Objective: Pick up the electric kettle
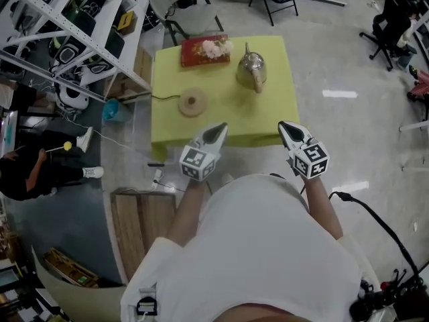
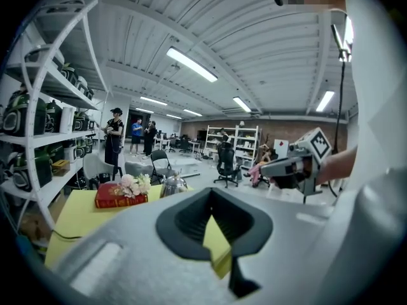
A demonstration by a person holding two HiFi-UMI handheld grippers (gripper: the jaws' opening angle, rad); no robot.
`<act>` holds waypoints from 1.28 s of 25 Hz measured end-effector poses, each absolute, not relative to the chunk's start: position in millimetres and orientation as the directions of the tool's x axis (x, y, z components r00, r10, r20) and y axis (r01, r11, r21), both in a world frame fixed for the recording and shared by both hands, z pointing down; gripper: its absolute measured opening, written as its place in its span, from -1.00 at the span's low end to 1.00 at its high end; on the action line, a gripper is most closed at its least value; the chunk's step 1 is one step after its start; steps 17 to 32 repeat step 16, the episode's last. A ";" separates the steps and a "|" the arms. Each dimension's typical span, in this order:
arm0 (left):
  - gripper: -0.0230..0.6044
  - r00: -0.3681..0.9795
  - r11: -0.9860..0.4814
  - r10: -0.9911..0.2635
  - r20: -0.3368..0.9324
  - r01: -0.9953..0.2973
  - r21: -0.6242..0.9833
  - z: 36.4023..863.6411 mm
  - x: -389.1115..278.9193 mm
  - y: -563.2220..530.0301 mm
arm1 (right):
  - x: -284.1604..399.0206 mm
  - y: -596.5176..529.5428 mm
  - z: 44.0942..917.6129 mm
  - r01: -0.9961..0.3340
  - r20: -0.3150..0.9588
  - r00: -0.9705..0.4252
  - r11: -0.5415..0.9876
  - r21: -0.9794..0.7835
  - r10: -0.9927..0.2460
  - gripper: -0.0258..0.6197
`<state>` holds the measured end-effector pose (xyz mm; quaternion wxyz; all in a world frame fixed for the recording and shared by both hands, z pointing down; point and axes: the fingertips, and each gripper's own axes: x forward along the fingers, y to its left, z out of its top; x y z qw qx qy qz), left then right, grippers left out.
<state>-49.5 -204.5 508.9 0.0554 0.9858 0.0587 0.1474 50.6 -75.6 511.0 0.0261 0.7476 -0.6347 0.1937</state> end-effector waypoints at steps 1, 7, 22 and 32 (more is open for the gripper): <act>-0.92 0.950 -0.987 0.134 0.283 0.101 0.127 508.2 -48.4 -204.5 | 50.7 -77.0 510.2 -0.959 0.322 0.118 -0.192 -0.209 -0.940 -0.91; -0.92 0.950 -0.985 0.144 0.277 0.111 0.131 504.9 -41.4 -204.0 | 53.1 -82.5 500.5 -0.961 0.307 0.117 -0.185 -0.204 -0.945 -0.91; -0.92 0.949 -0.985 0.152 0.275 0.121 0.126 501.4 -32.8 -205.4 | 58.9 -85.6 499.5 -0.960 0.305 0.123 -0.191 -0.204 -0.944 -0.91; -0.92 0.949 -0.985 0.152 0.275 0.121 0.126 501.4 -32.8 -205.4 | 58.9 -85.6 499.5 -0.960 0.305 0.123 -0.191 -0.204 -0.944 -0.91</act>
